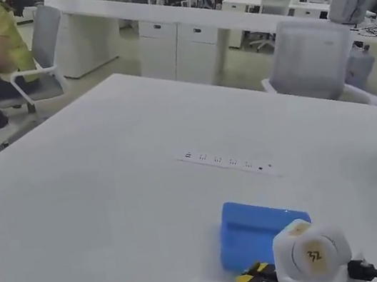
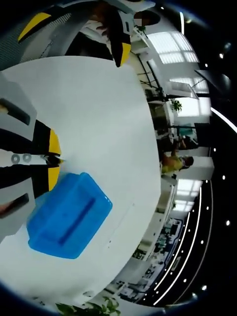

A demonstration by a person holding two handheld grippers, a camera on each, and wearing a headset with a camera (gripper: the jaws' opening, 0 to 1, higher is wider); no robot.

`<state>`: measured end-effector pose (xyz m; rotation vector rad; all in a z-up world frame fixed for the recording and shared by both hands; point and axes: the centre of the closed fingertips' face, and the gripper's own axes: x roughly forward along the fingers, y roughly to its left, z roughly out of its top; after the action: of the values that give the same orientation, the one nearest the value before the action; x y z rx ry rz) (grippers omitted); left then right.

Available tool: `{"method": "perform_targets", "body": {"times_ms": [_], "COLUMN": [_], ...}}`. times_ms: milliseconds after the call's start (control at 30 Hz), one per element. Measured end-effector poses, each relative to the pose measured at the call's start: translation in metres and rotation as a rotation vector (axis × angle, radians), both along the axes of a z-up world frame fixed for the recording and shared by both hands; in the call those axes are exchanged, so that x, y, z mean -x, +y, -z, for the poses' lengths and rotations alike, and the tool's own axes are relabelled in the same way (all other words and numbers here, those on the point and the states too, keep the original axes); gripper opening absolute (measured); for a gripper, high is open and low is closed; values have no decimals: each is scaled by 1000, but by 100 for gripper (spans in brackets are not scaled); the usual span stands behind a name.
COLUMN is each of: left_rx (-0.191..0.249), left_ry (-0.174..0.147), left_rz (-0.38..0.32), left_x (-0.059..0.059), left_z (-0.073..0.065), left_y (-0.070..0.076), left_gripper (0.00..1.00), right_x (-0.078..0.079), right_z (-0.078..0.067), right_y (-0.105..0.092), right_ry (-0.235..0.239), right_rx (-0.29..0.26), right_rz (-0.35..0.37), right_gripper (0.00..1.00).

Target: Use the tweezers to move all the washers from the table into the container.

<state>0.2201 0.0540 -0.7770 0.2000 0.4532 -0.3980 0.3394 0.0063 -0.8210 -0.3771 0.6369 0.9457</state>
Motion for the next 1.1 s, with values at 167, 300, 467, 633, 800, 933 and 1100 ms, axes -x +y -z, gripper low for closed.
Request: {"method": "perform_targets", "body": {"times_ms": [167,300,467,633,800,933,1100], "left_rx": [-6,-3,-5,-10,-7,-16,-25], "left_ry": [-1,-9,-9,-6,-6,-1,-3], "left_rz": [1,-5,-4,4,5,13,16], "left_x": [0,0,0,1,1,2,3], "left_z": [0,-2,-2,-1,-1,0,0], "left_y": [0,1,1,-1,-1,-3,-3], "left_gripper": [96,96,96,96,96,96,96], "right_x": [-6,-3,-1,-7,-20,-34,-56], "right_z": [0,-4,-19,-39,-58,-71,-73], "right_y": [-3,-5,-4,-3,-6,-7,-12], "right_ry": [59,30,14,-2,-59,-80,-89], "right_rx": [-30,-5,-20,-60,-66,-100,-116], "right_rz": [58,41,21,19,20,45,97], "right_gripper": [2,2,2,2,2,2,2]}}
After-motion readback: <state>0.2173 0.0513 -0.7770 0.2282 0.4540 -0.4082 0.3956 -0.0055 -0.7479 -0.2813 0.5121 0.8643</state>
